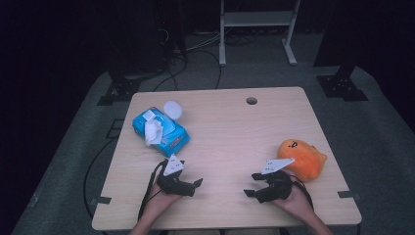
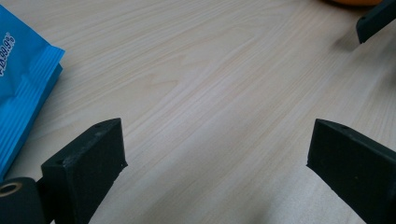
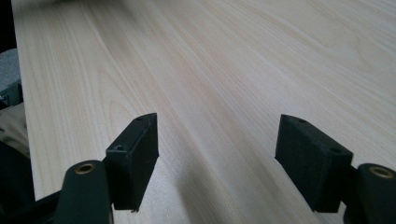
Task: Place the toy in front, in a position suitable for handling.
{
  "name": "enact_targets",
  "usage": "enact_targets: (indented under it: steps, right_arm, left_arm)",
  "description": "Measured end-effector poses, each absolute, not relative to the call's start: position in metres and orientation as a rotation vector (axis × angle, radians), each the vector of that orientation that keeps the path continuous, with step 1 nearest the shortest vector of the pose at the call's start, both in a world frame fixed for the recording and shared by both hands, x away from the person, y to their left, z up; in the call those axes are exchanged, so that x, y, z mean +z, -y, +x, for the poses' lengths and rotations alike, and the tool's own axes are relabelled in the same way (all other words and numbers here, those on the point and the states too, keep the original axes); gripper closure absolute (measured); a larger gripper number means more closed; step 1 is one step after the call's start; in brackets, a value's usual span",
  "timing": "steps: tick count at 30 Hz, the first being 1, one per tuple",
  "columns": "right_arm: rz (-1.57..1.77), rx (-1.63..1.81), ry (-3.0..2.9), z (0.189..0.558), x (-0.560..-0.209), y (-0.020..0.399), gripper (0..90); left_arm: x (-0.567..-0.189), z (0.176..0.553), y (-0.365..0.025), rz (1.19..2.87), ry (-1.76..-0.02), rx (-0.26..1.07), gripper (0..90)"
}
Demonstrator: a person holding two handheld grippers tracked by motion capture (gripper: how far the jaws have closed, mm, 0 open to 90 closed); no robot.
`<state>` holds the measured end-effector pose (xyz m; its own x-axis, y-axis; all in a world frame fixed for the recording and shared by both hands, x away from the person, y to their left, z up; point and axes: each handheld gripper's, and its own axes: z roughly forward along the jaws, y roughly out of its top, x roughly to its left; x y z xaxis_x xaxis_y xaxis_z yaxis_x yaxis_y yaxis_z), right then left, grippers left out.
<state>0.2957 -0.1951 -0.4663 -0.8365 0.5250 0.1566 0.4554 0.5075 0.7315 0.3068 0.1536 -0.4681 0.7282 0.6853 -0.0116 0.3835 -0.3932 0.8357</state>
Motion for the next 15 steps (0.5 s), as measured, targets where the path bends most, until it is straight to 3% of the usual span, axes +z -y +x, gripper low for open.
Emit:
enact_targets:
  steps: [15]
  right_arm:
    - [0.814, 1.305, -2.576, 0.288, -0.44, 0.198, 30.2]
  left_arm:
    - [-0.468, 0.308, -0.153, 2.016, -0.819, 0.411, 3.3]
